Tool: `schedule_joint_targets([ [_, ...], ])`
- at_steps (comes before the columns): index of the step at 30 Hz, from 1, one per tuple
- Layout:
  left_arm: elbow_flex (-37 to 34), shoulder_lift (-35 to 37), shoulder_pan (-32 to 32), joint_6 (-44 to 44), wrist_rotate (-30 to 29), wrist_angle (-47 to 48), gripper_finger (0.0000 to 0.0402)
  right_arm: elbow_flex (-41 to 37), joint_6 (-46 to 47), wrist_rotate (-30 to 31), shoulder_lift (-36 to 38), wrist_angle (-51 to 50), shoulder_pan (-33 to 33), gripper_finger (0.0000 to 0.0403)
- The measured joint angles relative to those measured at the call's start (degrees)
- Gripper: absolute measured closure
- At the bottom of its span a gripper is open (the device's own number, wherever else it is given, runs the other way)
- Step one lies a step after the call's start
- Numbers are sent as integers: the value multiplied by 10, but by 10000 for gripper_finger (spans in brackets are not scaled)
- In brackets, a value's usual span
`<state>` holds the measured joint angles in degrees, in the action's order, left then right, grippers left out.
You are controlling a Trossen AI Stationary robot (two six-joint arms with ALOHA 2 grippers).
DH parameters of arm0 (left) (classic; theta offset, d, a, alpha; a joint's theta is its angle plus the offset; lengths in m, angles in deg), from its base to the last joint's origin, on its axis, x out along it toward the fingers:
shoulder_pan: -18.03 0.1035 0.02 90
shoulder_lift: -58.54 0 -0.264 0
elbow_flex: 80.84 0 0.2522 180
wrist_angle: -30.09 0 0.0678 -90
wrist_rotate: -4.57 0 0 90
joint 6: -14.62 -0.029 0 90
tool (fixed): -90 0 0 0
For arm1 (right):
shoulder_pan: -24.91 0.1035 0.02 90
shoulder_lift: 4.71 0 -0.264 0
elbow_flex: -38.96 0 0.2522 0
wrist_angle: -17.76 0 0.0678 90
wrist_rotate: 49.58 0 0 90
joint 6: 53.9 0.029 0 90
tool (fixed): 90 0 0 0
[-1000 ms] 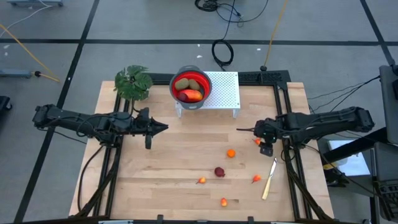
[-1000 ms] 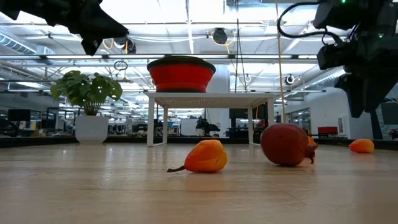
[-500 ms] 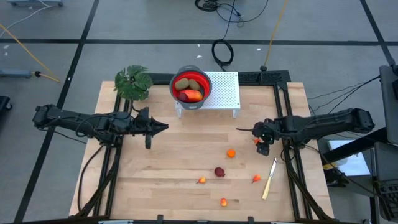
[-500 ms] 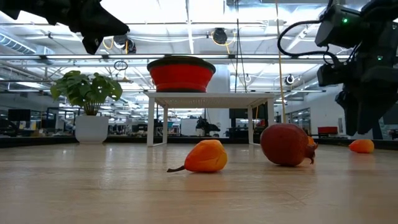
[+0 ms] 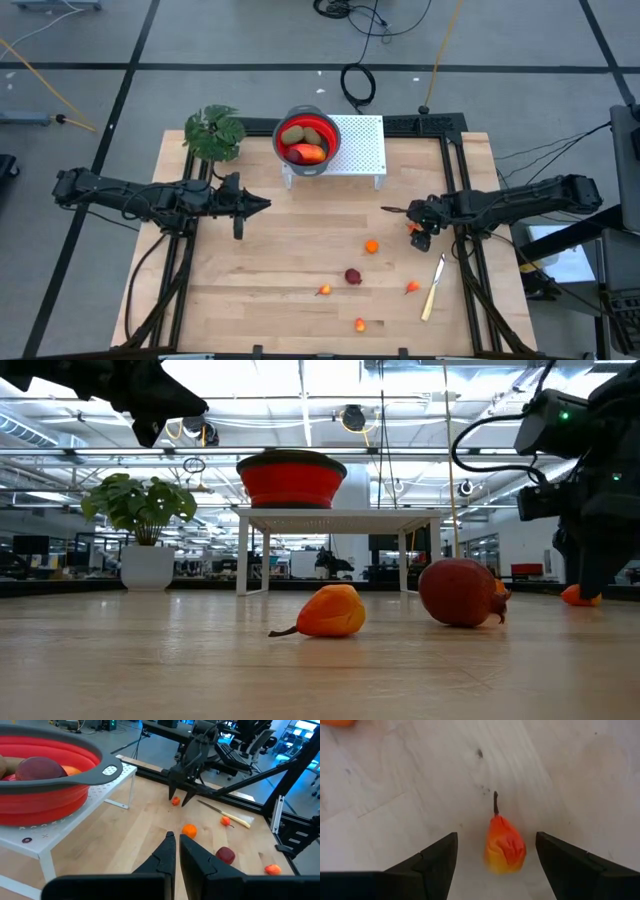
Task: Pick & Place Fruit
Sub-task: Put the top right peach into the red strainer bowl
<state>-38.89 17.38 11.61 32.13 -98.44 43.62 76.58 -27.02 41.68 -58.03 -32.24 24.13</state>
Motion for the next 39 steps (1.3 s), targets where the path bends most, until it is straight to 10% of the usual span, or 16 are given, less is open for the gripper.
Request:
schedule_joint_targets([
  [26, 0, 0, 0, 8, -5, -1, 380, -16, 26, 9, 0, 11, 0, 278],
  [39, 0, 0, 0, 6, -6, -8, 380, 18, 139, -226, -1, 282, 0, 290],
])
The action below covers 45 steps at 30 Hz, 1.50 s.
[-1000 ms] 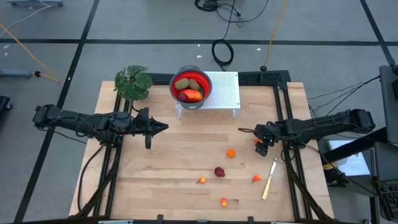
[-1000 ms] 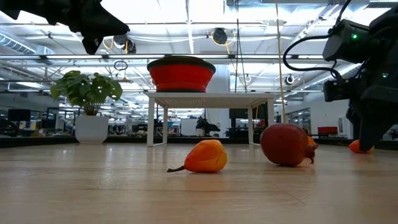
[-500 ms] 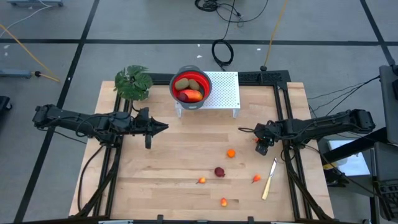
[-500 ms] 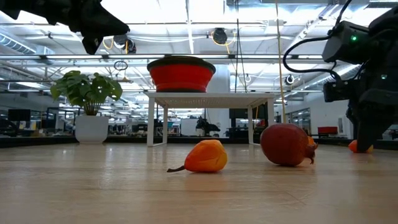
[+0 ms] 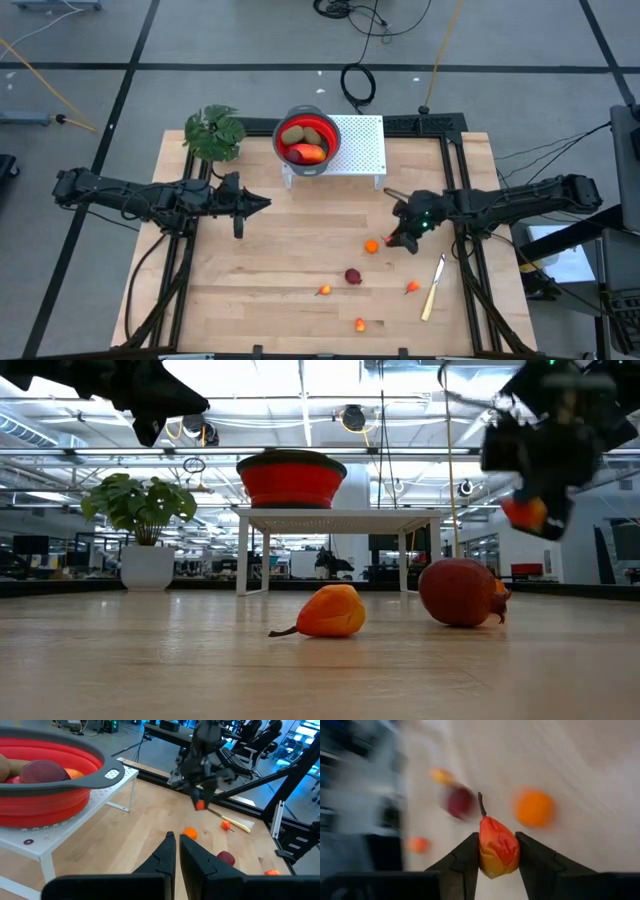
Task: Pick & Place Fruit
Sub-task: Put the top right peach into the red strainer bowl
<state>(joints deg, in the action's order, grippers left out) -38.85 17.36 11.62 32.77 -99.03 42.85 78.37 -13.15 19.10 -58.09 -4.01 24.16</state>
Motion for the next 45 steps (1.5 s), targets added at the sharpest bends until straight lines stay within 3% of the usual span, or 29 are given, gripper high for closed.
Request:
schedule_joint_targets([
  [11, 0, 0, 0, 7, 0, -7, 380, 0, 32, -31, 0, 405, 0, 290],
  [19, 0, 0, 0, 16, 0, -6, 380, 1, -82, -31, 0, 597, 0, 294],
  [24, 0, 0, 0, 30, 0, -6, 380, 1, -190, -30, 1, 644, 0, 292],
  [35, 0, 0, 0, 93, 1, -6, 380, 1, -430, -28, 0, 648, 0, 291],
  [45, 0, 0, 0, 124, 12, -6, 380, 1, -474, -25, 1, 648, 0, 292],
])
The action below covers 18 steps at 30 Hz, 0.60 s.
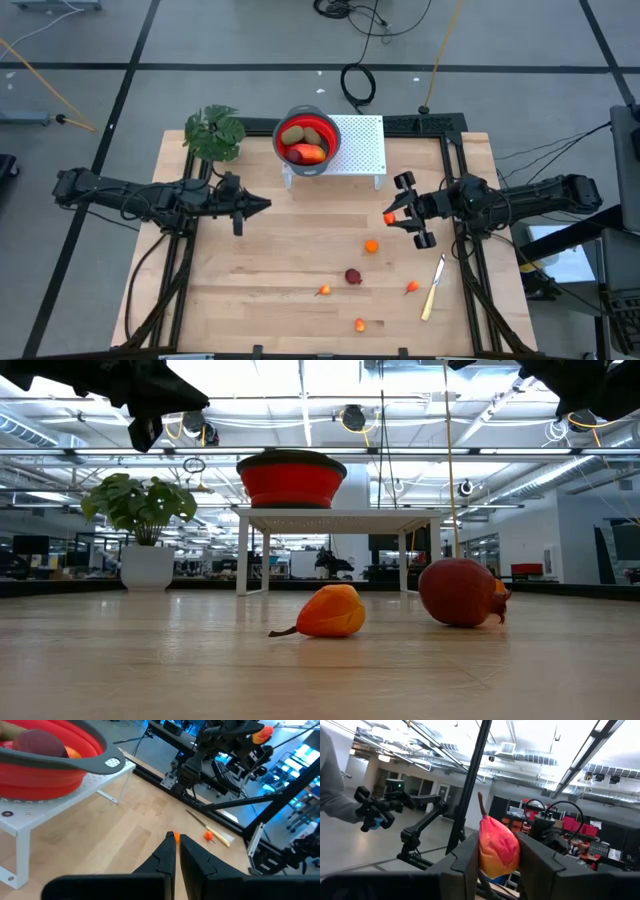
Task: Pick & Place Fruit
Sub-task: Put the top right peach into the red strainer bowl
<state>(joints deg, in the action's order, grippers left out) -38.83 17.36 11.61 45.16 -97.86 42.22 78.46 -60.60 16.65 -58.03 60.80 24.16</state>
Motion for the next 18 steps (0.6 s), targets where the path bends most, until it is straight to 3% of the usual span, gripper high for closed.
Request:
schedule_joint_targets([
  [6, 0, 0, 0, 1, 8, 0, 380, 0, 4, 0, 0, -1, 0, 296],
  [10, 0, -1, 0, -4, -10, -16, 380, 0, 58, 1, 0, -7, 0, 294],
  [18, 0, -27, 0, -66, -11, -164, 380, 0, 148, 47, 0, -91, 1, 296],
])
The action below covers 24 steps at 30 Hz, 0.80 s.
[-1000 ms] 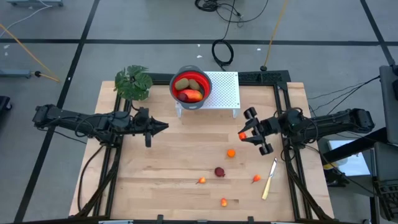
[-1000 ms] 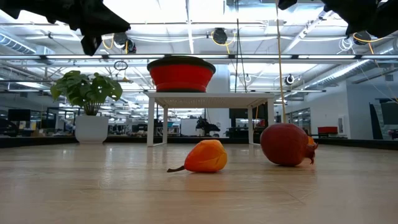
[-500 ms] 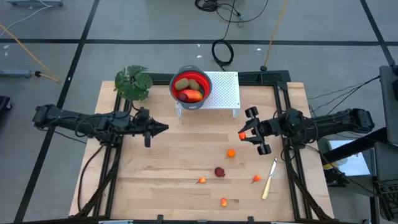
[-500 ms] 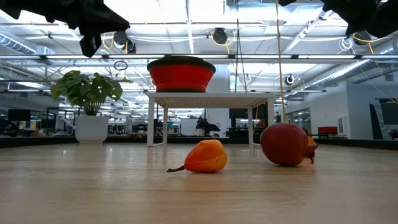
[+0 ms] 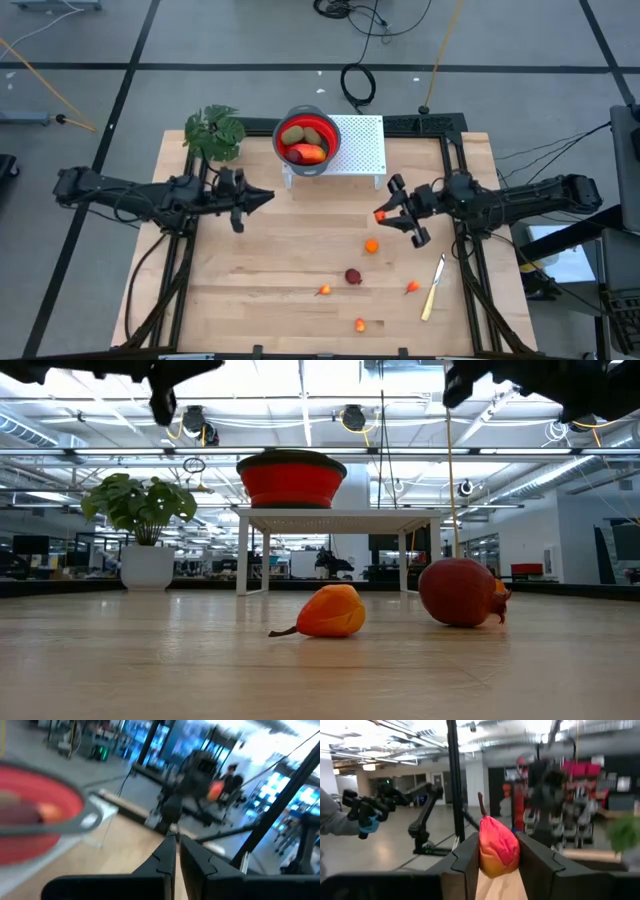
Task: Pick & Place Fruit
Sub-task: Put the top right peach into the red strainer bowl
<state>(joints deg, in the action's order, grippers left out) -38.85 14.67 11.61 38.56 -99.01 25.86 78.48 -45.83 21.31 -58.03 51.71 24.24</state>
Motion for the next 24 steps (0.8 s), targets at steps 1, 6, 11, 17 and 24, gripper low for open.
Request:
schedule_joint_targets([
  [1, 0, -8, 0, -7, 0, -25, 380, 0, 11, 0, 0, -12, 0, 296],
  [6, 0, -58, -1, -25, 0, -110, 380, 0, 76, 0, 0, -51, 0, 294],
  [11, 26, -120, 0, -16, 1, -126, 369, 0, 144, 0, 0, -75, 0, 295],
  [17, 87, -202, -1, -10, 8, -126, 309, 0, 176, -2, 0, -113, 0, 295],
  [24, 174, -289, -1, -59, 32, -118, 235, 0, 200, -2, 0, -147, 0, 295],
])
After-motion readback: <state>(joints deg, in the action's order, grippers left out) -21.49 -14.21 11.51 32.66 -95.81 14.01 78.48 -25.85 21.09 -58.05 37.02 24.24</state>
